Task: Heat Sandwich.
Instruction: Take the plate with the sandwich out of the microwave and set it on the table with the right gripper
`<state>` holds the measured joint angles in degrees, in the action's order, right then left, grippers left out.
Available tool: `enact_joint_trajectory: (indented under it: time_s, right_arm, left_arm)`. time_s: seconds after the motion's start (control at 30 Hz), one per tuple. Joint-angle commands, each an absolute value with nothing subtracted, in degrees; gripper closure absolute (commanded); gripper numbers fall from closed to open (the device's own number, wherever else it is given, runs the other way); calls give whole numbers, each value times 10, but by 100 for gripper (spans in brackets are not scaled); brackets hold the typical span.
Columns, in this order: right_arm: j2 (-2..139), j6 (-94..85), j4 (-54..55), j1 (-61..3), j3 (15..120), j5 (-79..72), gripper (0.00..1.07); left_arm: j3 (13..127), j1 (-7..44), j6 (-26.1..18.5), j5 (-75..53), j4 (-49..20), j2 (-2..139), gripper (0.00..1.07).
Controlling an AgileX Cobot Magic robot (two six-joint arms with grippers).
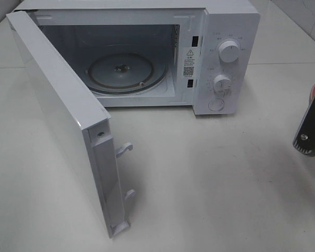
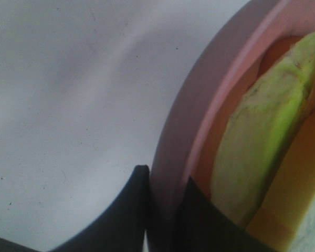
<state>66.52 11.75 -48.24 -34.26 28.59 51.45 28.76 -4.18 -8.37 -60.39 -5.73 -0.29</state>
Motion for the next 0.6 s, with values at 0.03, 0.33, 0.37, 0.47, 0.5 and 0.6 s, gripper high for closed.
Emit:
enact_joint_trajectory:
  time_s: [0.03, 0.33, 0.37, 0.47, 0.5, 0.6]
  right_arm:
    - [700, 193, -533, -341, 285, 513, 107]
    - [791, 305, -568, -337, 285, 494, 107]
    - [804, 321, -568, -323, 285, 477, 107]
    - [818, 336, -570, -308, 285, 464, 107]
    - [826, 342, -571, -300, 285, 460, 107]
    - [843, 360, -590, -281, 285, 453, 107]
  left_arm:
    - [288, -45, -80, -598, -60, -15, 11]
    - [288, -45, -80, -598, -60, -15, 11]
    - [288, -45, -80, -598, -60, -15, 11]
    - [288, -45, -80, -598, -60, -15, 11]
    - [288, -45, -80, -598, -60, -15, 11]
    - [288, -45, -80, -598, -60, -15, 11]
